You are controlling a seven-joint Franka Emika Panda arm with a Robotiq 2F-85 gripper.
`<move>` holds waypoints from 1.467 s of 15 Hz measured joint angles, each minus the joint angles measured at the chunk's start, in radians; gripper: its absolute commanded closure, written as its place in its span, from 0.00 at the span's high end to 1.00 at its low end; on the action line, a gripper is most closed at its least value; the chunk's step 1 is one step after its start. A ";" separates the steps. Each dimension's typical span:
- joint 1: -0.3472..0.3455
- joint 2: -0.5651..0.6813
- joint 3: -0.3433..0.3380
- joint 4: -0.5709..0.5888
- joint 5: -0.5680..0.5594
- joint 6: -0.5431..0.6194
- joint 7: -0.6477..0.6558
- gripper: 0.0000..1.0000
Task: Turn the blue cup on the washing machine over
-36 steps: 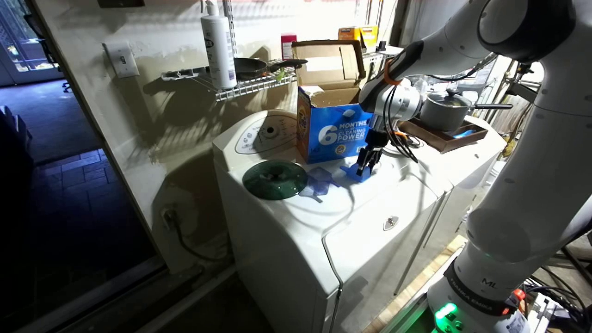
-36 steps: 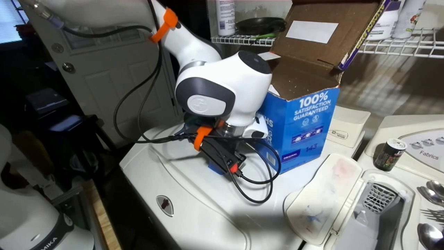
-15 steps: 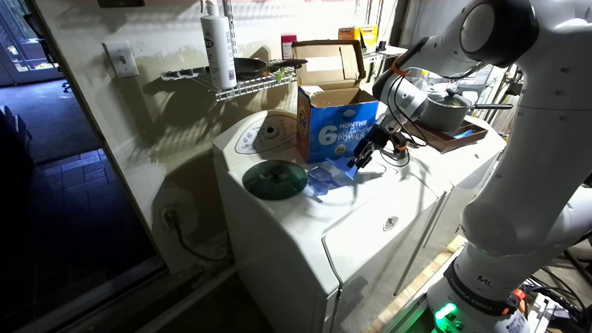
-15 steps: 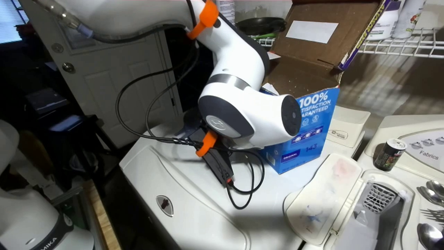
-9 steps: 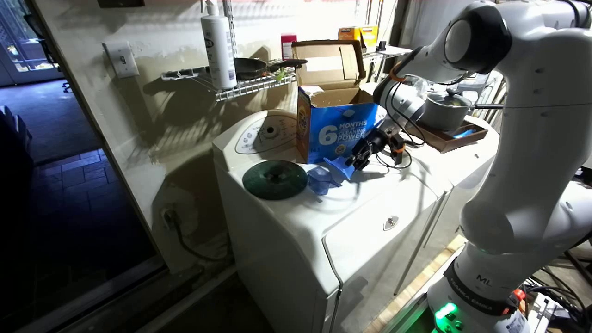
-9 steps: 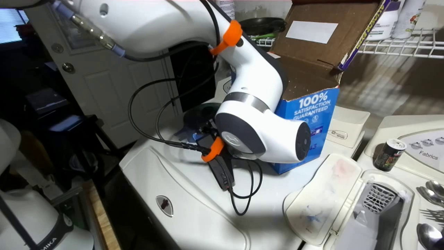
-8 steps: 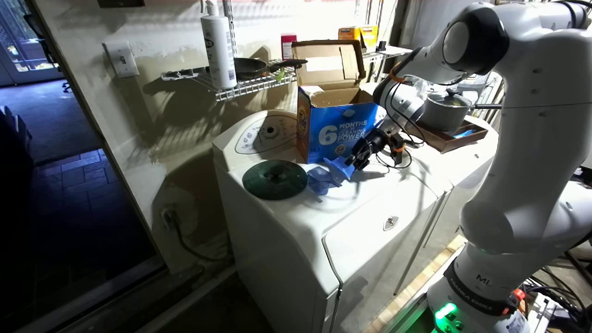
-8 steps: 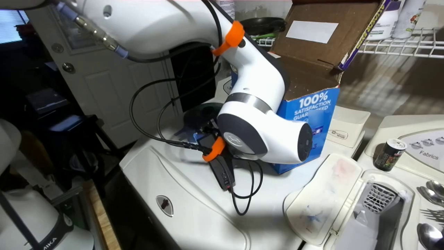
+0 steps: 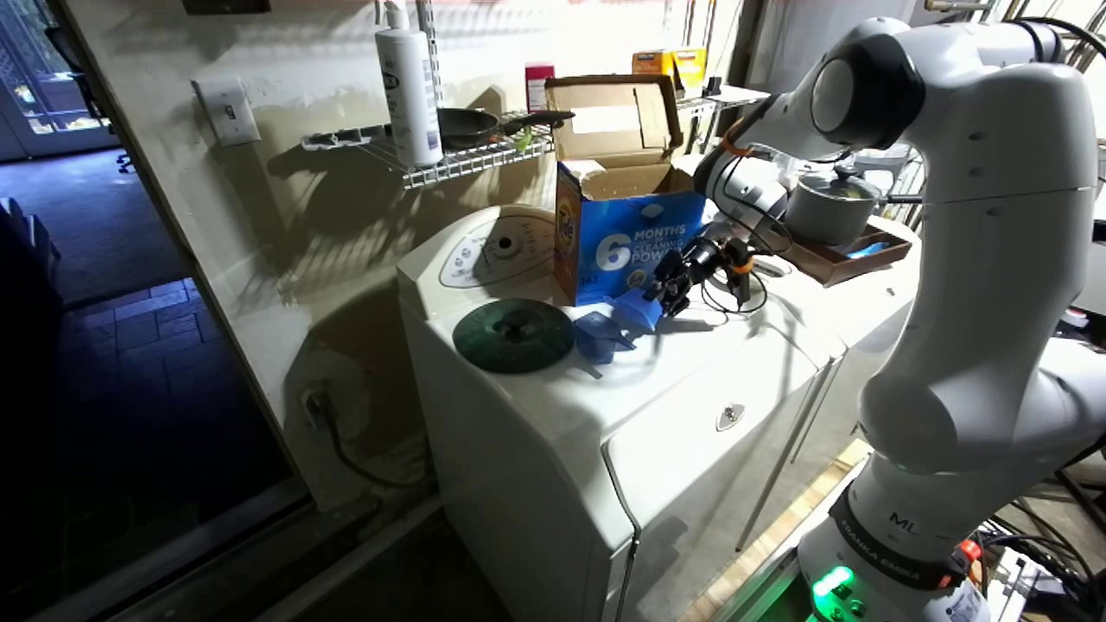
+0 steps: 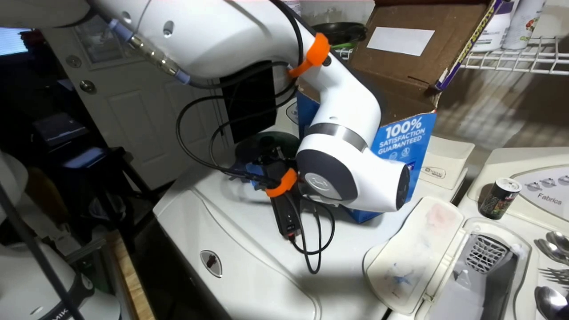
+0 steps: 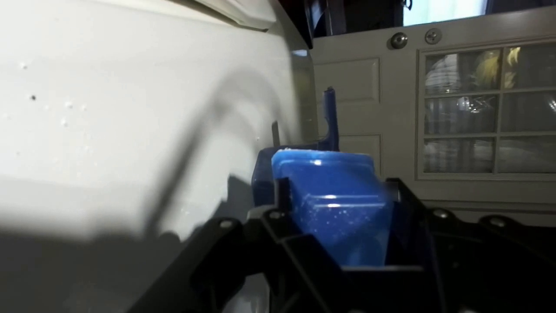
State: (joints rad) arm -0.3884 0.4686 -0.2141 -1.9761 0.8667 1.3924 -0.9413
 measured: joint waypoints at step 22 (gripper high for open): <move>-0.022 0.042 0.004 0.060 0.031 -0.178 0.242 0.31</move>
State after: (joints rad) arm -0.4101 0.5109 -0.2099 -1.9162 0.8976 1.2146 -0.6996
